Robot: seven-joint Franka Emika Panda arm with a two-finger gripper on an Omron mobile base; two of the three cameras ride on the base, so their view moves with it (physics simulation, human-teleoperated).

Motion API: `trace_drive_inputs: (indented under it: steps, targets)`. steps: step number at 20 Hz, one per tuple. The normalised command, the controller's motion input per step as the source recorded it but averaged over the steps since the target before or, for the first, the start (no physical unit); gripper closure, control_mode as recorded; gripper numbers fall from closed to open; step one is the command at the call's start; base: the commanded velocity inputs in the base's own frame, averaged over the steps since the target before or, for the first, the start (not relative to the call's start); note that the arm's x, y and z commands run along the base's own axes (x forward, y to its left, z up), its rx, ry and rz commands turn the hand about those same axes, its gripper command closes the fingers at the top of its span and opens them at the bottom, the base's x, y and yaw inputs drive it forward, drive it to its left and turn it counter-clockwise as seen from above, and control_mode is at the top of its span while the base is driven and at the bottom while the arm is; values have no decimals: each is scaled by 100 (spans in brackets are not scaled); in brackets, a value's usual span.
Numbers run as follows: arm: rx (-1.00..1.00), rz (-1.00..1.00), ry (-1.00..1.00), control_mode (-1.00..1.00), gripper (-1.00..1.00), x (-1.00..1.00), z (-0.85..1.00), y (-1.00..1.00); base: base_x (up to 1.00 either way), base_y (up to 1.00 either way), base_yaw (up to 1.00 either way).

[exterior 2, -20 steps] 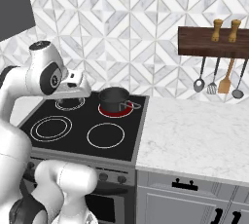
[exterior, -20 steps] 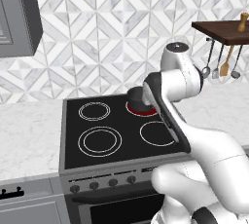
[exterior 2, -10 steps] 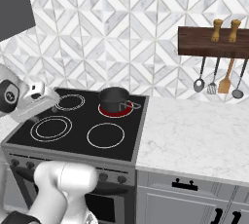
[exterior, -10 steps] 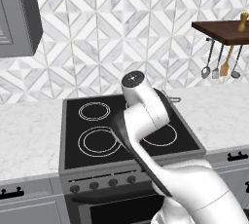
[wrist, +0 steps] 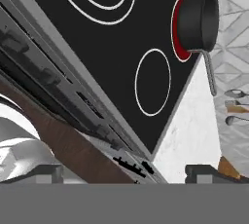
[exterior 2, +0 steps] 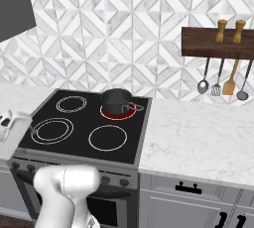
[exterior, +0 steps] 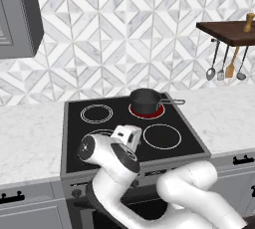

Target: Turn off the rear right burner of the stove.

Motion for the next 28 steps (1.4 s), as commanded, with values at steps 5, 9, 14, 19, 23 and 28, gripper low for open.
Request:
trace_drive_inputs:
  steps: [5, 9, 14, 19, 23, 28]
  targets:
    - [-51, 24, 6, -100, -100, -11, -79, 42, 0, 0, 0]
    - [-33, 27, -1, -100, -100, -21, -54, 12, 0, 0, 0]
    - [-29, 21, -5, -100, -100, -1, -32, 4, 0, 0, 0]
    - [-40, 18, 7, -100, -100, 0, -47, 13, 0, 0, 0]
    - [-28, 12, 7, -100, -100, 0, -37, 20, 0, 0, 0]
    - [-15, 4, 14, -100, -100, 4, -24, 38, 0, 0, 0]
